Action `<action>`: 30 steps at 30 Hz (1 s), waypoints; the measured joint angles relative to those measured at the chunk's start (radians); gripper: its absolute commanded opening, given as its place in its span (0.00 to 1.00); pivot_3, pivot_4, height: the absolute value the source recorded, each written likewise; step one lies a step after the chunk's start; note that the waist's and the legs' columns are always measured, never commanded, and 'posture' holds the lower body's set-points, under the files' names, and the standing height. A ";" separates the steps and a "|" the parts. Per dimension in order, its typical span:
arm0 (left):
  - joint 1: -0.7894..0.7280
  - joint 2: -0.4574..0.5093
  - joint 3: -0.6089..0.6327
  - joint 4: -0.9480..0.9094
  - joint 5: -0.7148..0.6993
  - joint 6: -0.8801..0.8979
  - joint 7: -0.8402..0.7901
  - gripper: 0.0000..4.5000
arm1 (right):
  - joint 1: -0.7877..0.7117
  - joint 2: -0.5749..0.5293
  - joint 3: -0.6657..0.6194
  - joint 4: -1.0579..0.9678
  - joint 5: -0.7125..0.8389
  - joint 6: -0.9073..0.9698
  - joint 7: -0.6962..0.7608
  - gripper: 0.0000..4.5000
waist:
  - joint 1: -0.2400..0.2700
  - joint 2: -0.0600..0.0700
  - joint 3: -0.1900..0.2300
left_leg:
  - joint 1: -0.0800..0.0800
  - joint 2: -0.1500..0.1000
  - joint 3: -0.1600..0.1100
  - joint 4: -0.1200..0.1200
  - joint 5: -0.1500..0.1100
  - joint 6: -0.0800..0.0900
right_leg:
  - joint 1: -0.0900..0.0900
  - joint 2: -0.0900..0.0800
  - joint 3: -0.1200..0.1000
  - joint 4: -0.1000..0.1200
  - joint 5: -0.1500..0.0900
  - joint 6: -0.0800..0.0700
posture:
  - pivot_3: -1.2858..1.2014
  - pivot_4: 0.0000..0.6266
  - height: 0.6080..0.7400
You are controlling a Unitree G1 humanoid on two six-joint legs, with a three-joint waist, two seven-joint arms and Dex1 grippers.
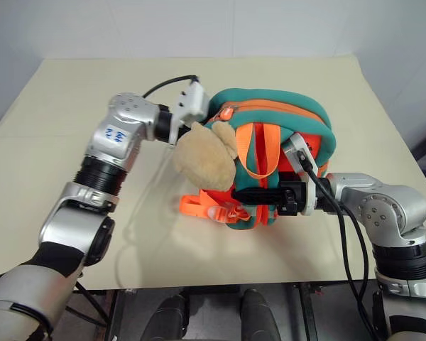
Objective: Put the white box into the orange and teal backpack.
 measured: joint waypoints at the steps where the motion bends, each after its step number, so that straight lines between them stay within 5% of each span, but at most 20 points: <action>1: 0.005 0.039 0.016 -0.005 -0.012 -0.002 -0.021 0.97 | 0.001 0.000 0.000 0.000 0.000 0.000 0.000 0.00 | -0.004 0.000 0.000 | 0.000 0.000 0.000 0.000 0.000 0.000 | 0.000 0.000 0.000 0.000 0.000 0.000 | 0.52 0.24 1.00; 11: 0.100 0.307 0.140 -0.152 -0.161 0.157 -0.165 0.97 | -0.002 0.016 0.022 0.011 -0.010 -0.012 0.003 0.00 | 0.000 0.000 0.000 | -0.001 0.000 -0.001 0.000 0.000 0.000 | 0.000 0.000 0.000 0.000 0.000 0.000 | 0.52 0.24 1.00; 18: 0.167 0.250 0.141 -0.477 -0.341 0.371 -0.149 0.97 | -0.017 0.028 0.042 0.037 -0.031 -0.030 0.013 0.00 | 0.001 0.000 0.000 | 0.000 0.000 -0.001 0.003 0.000 0.000 | 0.001 0.000 0.000 0.002 0.000 0.000 | 0.52 0.24 1.00; 25: 0.183 0.169 0.098 -0.559 -0.352 0.397 -0.082 0.97 | -0.024 0.032 0.055 0.057 -0.044 -0.045 0.020 0.00 | -0.006 0.000 0.000 | 0.002 0.000 -0.001 0.004 0.000 0.000 | 0.003 0.000 0.000 0.002 0.000 0.000 | 0.52 0.24 1.00; 30: 0.188 0.153 0.066 -0.550 -0.302 0.343 -0.030 0.71 | -0.024 0.036 0.060 0.058 -0.047 -0.047 0.020 0.00 | -0.004 0.000 0.000 | 0.002 0.000 -0.001 0.004 0.000 0.000 | 0.003 0.000 0.000 0.001 0.000 0.000 | 0.52 0.24 1.00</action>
